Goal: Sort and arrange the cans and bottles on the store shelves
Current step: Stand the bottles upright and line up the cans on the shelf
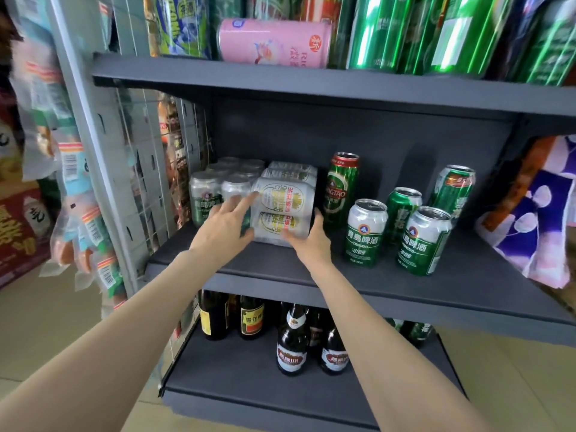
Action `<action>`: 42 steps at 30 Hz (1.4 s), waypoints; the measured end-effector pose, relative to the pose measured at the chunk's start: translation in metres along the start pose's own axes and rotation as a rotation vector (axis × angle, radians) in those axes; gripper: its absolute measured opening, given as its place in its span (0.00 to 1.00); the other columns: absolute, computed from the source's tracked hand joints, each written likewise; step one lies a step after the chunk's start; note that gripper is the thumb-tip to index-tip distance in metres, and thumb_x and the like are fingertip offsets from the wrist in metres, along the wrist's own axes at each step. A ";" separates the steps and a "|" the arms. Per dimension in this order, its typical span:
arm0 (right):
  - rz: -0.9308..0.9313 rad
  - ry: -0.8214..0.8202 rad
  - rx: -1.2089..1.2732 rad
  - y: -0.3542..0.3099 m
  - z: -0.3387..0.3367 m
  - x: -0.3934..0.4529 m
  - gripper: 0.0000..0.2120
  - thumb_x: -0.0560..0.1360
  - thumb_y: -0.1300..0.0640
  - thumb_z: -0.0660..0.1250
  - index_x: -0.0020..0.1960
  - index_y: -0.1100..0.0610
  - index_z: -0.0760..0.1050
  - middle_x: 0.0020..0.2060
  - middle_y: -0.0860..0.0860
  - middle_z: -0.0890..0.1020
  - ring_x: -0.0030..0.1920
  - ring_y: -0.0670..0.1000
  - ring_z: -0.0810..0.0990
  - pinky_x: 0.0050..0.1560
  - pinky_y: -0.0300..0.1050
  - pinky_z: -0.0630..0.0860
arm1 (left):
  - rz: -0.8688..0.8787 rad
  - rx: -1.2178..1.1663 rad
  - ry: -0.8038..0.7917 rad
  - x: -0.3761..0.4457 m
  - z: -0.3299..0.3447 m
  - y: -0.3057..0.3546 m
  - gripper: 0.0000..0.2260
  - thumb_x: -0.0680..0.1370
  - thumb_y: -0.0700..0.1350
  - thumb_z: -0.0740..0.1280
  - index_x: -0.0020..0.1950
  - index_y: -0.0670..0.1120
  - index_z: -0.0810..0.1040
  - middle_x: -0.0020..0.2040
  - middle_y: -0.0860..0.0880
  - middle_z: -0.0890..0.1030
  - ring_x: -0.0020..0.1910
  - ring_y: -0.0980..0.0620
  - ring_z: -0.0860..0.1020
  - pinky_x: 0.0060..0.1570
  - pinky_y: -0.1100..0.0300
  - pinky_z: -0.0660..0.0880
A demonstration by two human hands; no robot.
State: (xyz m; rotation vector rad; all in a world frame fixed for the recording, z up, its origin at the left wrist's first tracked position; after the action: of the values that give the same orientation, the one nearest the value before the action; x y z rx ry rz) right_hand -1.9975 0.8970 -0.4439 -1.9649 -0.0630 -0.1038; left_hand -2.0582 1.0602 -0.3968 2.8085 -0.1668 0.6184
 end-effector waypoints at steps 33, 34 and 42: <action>-0.528 0.039 -0.150 -0.033 -0.039 -0.039 0.34 0.72 0.59 0.71 0.72 0.52 0.57 0.69 0.48 0.64 0.62 0.37 0.61 0.54 0.16 0.55 | -0.400 -0.439 0.111 -0.023 0.037 0.025 0.26 0.75 0.50 0.68 0.69 0.43 0.63 0.60 0.44 0.77 0.57 0.43 0.75 0.50 0.53 0.70; -0.524 0.047 -0.179 -0.034 -0.038 -0.038 0.35 0.72 0.59 0.71 0.73 0.53 0.57 0.70 0.49 0.63 0.64 0.39 0.62 0.57 0.19 0.56 | -0.380 -0.443 0.120 -0.022 0.037 0.025 0.27 0.76 0.49 0.68 0.71 0.44 0.61 0.63 0.44 0.75 0.59 0.44 0.74 0.52 0.52 0.70; -0.664 0.146 -0.651 -0.013 -0.062 -0.063 0.34 0.73 0.62 0.69 0.74 0.50 0.57 0.74 0.54 0.54 0.74 0.54 0.53 0.70 0.44 0.56 | 0.141 0.331 0.276 -0.024 0.041 0.031 0.54 0.58 0.39 0.80 0.76 0.50 0.52 0.75 0.44 0.55 0.70 0.35 0.62 0.59 0.48 0.72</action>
State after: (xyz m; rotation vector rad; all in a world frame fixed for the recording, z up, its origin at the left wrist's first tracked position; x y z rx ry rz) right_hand -2.0644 0.8454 -0.4152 -2.4963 -0.6548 -0.7825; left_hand -2.0686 1.0207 -0.4359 2.9966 -0.2279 1.1541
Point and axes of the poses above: each hand's wrist, its own x-axis towards the middle knuckle, its own z-axis out of the palm, y = z × x, the point moved 2 cm from there along x, towards the middle knuckle
